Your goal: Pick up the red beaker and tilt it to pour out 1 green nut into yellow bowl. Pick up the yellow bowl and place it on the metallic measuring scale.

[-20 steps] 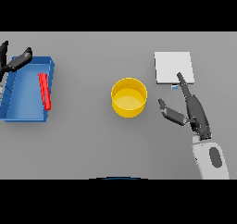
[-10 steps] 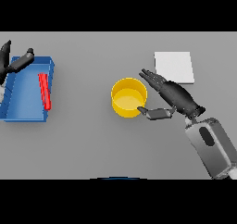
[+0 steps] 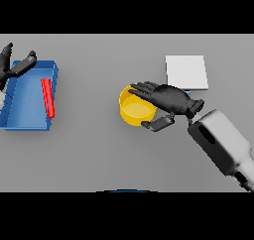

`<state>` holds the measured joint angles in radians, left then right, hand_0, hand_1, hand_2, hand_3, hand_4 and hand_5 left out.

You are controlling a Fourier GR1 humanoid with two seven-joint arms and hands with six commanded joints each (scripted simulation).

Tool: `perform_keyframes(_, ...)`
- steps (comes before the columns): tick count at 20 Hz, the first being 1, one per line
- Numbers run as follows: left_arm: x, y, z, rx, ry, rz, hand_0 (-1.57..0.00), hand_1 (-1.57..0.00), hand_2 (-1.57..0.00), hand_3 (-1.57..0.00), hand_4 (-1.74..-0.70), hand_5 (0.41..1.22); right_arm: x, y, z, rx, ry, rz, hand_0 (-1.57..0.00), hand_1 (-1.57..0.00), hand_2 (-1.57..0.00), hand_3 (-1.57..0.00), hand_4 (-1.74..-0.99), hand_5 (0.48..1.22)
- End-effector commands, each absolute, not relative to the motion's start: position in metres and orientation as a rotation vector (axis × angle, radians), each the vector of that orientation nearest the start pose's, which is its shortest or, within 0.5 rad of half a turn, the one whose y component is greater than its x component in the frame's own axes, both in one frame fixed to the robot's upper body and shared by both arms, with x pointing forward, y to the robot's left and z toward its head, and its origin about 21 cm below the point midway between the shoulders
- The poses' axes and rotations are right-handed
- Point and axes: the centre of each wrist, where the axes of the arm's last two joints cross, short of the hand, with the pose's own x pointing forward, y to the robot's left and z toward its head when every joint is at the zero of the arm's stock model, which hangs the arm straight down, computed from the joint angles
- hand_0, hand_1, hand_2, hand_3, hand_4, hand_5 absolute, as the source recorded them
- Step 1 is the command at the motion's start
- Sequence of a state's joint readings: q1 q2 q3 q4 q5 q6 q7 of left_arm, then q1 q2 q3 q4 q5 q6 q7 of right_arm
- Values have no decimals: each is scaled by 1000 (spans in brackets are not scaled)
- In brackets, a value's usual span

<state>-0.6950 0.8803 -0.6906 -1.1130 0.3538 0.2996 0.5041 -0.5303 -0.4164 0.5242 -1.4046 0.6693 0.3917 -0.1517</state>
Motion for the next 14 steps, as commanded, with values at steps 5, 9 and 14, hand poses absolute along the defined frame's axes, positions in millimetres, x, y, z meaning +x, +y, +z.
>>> perform_keyframes(5, 364, 319, 119, 691, -1079, -471, 1, 1, 1, 1, -786, 728, 338, -160, 70, -245, -1459, 1841, 1, 1, 1, 1, -1224, 653)
perform_keyframes(9, 366, 325, 120, 696, -1090, -466, 1, 1, 1, 1, -798, 725, 339, -156, 63, -240, -1408, 1916, 1, 1, 1, 1, -1249, 669)
perform_keyframes(14, 367, 323, 116, 683, -1073, -458, 1, 1, 1, 1, -797, 723, 345, -153, 54, -222, -1330, 1963, 1, 1, 1, 1, -1277, 692)
